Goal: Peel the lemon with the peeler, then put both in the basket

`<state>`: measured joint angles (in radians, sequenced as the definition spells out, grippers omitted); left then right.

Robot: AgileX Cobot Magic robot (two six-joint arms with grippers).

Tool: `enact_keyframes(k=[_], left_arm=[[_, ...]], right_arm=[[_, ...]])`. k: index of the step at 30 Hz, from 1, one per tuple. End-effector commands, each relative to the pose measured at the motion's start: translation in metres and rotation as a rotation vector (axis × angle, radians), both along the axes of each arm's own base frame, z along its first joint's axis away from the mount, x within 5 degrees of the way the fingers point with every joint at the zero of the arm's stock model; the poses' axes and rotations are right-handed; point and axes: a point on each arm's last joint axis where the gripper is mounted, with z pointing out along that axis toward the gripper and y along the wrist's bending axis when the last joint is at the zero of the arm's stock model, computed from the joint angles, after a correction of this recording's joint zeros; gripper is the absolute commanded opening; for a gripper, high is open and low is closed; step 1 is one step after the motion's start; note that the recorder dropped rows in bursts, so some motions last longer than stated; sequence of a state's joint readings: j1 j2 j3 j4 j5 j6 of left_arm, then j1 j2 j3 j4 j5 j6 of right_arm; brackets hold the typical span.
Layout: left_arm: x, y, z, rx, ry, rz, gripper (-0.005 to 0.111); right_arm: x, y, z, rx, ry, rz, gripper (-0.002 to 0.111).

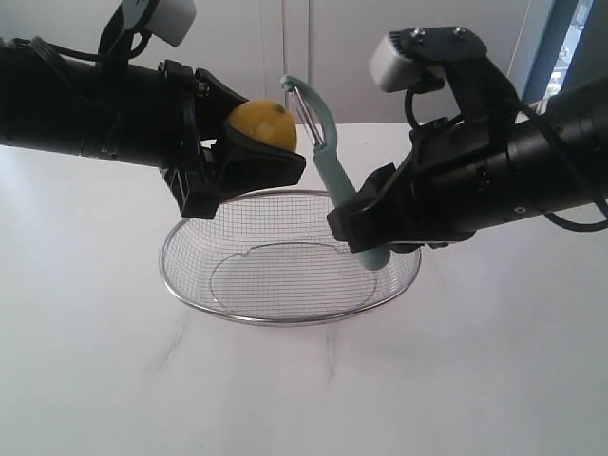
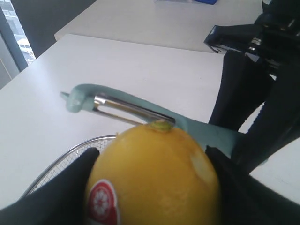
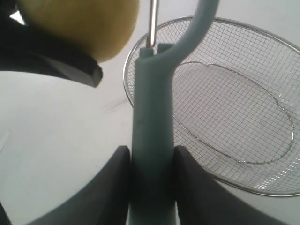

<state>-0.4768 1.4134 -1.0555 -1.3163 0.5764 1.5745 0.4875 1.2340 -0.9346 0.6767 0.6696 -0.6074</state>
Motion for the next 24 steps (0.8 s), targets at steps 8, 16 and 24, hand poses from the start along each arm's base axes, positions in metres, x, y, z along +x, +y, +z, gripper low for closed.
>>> enact_keyframes(k=[8, 16, 24], left_arm=[[-0.003, -0.001, 0.007, -0.033, -0.001, -0.003, 0.0], [-0.003, -0.001, 0.007, -0.033, -0.001, -0.003, 0.0], [-0.003, -0.001, 0.007, -0.033, -0.001, -0.003, 0.0]], right_arm=[[-0.005, 0.008, -0.001, 0.004, -0.003, 0.055, 0.0], [-0.003, 0.009, -0.004, 0.001, 0.004, 0.053, 0.0], [-0.006, 0.006, 0.017, 0.035, -0.072, 0.044, 0.0]])
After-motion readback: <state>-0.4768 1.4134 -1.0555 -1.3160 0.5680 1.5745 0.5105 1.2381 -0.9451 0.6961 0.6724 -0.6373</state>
